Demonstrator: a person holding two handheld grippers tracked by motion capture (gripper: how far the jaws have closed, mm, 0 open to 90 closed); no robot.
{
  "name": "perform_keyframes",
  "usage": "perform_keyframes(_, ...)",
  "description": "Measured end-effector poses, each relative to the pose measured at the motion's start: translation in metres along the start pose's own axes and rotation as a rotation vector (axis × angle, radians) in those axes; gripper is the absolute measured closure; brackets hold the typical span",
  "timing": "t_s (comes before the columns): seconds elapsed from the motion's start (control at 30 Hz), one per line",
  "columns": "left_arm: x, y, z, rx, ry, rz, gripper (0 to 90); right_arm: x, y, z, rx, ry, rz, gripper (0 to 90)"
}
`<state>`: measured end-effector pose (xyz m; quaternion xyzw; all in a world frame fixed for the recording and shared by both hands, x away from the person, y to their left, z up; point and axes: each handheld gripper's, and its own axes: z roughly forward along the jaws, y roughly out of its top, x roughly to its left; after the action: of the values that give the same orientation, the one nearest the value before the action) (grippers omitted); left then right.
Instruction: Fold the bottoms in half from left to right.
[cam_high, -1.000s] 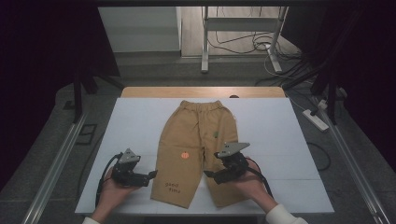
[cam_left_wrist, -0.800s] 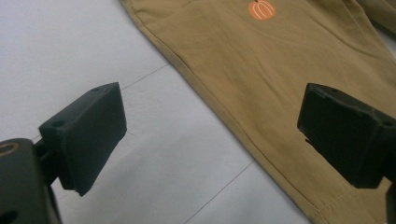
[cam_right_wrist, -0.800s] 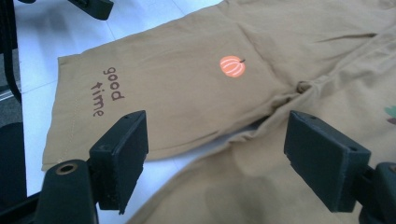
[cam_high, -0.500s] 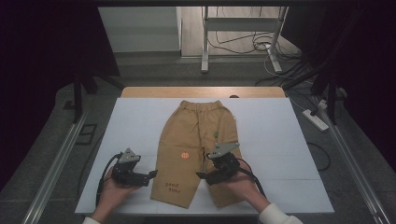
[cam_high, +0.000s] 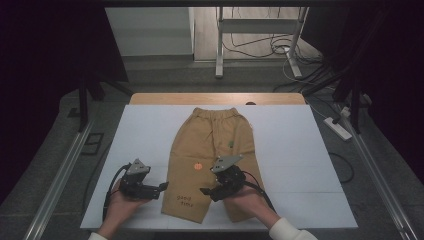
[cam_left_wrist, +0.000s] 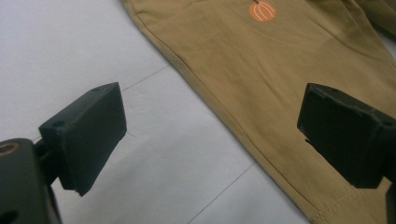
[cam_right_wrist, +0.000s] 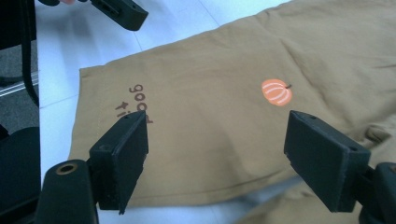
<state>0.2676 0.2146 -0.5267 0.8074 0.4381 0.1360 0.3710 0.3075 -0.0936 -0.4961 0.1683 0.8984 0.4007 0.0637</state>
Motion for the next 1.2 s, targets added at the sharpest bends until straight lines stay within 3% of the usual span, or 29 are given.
perform_keyframes(0.7, 0.002, 0.001, 0.002, -0.001, 0.012, 0.000, 7.8, 0.017, 0.013, 0.024, 0.018, 0.052, -0.035, 22.0)
perform_keyframes(1.2, 0.003, 0.001, 0.002, 0.001, 0.015, 0.002, 7.8, 0.039, 0.017, 0.048, 0.060, 0.106, -0.078, 20.0)
